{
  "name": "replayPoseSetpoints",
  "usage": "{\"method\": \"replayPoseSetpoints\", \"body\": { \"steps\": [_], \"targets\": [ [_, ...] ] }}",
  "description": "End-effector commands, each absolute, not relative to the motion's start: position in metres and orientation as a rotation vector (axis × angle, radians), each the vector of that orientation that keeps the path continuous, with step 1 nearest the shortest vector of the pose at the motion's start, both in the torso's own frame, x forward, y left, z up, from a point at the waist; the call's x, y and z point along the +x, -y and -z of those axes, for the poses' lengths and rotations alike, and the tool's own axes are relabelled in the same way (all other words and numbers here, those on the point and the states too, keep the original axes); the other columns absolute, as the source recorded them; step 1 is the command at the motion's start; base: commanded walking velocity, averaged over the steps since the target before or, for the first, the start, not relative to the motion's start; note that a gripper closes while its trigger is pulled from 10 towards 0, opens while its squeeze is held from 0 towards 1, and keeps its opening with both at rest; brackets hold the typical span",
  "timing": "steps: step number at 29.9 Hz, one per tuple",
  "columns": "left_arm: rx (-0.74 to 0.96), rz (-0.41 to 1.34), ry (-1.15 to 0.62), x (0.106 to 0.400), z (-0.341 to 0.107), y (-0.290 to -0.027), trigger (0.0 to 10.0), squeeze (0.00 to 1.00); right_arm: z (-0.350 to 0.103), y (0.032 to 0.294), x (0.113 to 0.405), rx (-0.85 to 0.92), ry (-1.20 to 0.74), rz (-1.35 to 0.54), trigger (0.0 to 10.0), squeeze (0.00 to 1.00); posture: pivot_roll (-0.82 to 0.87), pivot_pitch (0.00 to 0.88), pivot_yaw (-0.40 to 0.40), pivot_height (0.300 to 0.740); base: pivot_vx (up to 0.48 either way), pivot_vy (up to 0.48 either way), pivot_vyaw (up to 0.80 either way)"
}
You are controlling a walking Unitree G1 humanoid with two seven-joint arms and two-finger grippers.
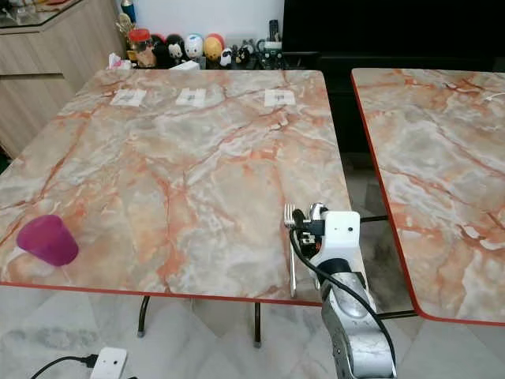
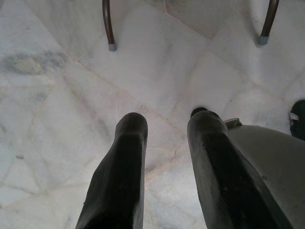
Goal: Setting the table
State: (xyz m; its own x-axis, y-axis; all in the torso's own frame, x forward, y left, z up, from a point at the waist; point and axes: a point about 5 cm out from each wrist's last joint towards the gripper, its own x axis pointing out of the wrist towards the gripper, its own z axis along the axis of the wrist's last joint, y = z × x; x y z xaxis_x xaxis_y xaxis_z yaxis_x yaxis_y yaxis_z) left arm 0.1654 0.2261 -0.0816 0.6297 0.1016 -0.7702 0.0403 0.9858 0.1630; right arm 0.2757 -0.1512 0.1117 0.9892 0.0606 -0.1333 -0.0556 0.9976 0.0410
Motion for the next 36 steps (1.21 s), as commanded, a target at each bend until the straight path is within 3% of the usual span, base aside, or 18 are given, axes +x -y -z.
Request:
{"method": "replayPoseSetpoints", "body": {
  "steps": [1, 8, 17, 36],
  "targets": [
    [0.185, -0.035, -0.909, 0.162, 0.083, -0.227, 10.0, 0.00, -0.112, 0.151, 0.271, 0.008, -0.179, -0.053, 10.0, 0.00, -0.08, 0.104, 0.029, 0.740, 0.000, 0.000, 0.00],
    [0.185, -0.028, -0.910, 0.162, 0.084, -0.225, 10.0, 0.00, -0.093, 0.153, 0.276, 0.054, -0.309, -0.085, 10.0, 0.00, -0.08, 0.102, 0.034, 0.740, 0.000, 0.000, 0.00],
    [0.184, -0.033, -0.904, 0.163, 0.083, -0.226, 10.0, 0.00, -0.097, 0.154, 0.297, 0.111, -0.300, -0.036, 10.0, 0.00, -0.07, 0.103, 0.032, 0.740, 0.000, 0.000, 0.00],
    [0.189, -0.030, -0.903, 0.163, 0.083, -0.226, 10.0, 0.00, -0.089, 0.153, 0.299, 0.126, -0.352, -0.070, 10.0, 0.00, -0.07, 0.104, 0.034, 0.740, 0.000, 0.000, 0.00]
  ]
}}
